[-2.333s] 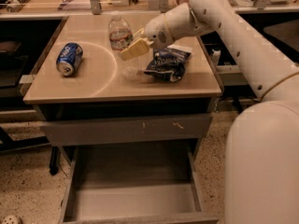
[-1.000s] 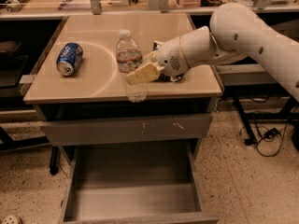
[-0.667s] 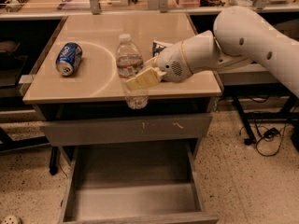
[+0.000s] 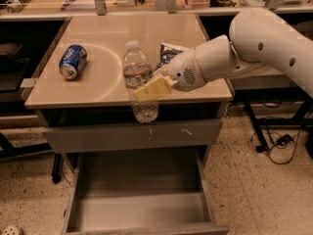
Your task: Place water bottle into middle drawer
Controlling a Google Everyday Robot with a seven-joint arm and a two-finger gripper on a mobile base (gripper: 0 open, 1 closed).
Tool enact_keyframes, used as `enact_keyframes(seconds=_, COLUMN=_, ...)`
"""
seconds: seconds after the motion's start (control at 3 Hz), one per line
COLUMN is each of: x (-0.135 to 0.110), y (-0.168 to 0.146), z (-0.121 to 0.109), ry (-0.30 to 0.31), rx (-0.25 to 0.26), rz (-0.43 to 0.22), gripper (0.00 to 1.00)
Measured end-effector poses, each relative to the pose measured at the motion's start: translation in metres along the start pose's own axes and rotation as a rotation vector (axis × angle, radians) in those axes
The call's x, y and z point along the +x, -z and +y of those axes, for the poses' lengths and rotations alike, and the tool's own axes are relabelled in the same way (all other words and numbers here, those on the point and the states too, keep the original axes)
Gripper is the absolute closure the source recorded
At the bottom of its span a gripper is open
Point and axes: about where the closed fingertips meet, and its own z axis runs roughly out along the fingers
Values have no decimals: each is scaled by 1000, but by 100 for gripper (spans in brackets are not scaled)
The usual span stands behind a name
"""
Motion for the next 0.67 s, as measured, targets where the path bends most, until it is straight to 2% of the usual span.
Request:
enact_keyframes(seconds=0.33, x=6, y=-2, z=14, ry=-25, rx=12, rz=5, gripper=100)
enact_keyframes(seconds=0.67, x=16, y=-2, z=42, ry=-90, rx=65, rz=-3, gripper=100)
